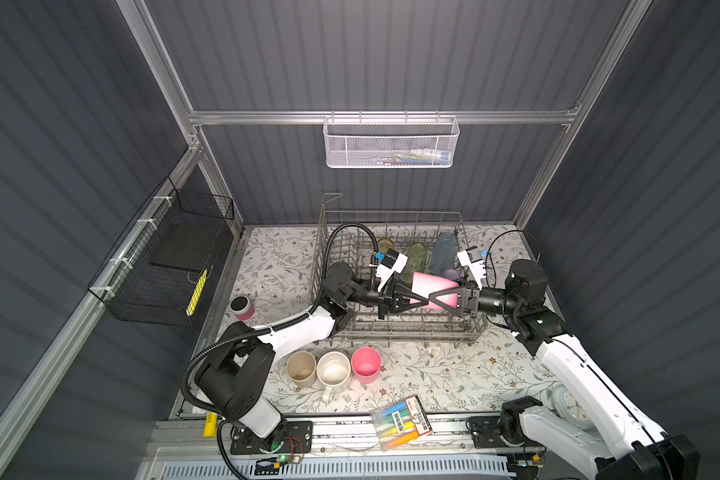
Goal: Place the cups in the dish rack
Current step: 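Grasp the pink cup's base with the right gripper while the left gripper holds it, then open the left gripper and withdraw it while the right gripper carries the pink cup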
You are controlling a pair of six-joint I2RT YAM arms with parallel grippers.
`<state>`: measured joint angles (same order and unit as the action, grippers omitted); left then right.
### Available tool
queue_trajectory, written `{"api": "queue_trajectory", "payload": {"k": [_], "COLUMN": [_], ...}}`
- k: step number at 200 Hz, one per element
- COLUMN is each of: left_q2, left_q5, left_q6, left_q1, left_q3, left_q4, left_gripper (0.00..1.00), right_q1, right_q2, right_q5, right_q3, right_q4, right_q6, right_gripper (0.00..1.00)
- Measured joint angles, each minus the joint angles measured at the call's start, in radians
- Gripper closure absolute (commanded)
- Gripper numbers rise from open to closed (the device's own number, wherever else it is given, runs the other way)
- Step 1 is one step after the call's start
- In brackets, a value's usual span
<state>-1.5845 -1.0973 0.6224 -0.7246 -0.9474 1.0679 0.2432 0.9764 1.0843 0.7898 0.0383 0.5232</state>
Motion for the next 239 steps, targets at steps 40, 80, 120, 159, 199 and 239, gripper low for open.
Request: {"api": "queue_trajectory", "payload": {"k": [40,80,120,159,199,239], "left_q2": [0.001,0.018,0.084,0.199,0.336,0.381], "left_q5": [0.003,0.006,0.028,0.063,0.108,0.136], "left_q6": [0.002,0.000,-0.001,-0.063,-0.217,-0.296], "left_q1": [0.004,0.016,0.043,0.079,0.078,0.078], "left_q3": [0.012,0.048,0.087,0.143,0.153,0.163], "left_q4": [0.017,0.017,0.012,-0.093,-0.319,-0.442], "left_gripper": [0.83,0.67,0.61,0.61,0.61,0.61], "right_q1": [0.002,0.002,-0.002,-0.009,-0.006,0.036], "right_q2": [0.003,0.002,0.002,0.010,0.084,0.209], "right_q5": [-0.013,-0.038,-0.084,-0.188,-0.394,-0.558], "right_q3": [0.000,0.000,0.048,0.164,0.314,0.397], "right_q4": [0.018,0.021,-0.048,-0.216,-0.429,-0.562], "right_q6": [0.020,0.038,0.013,-0.076,-0.198,-0.279], "right_gripper": [0.45,0.49,0.50,0.50,0.50,0.50]}}
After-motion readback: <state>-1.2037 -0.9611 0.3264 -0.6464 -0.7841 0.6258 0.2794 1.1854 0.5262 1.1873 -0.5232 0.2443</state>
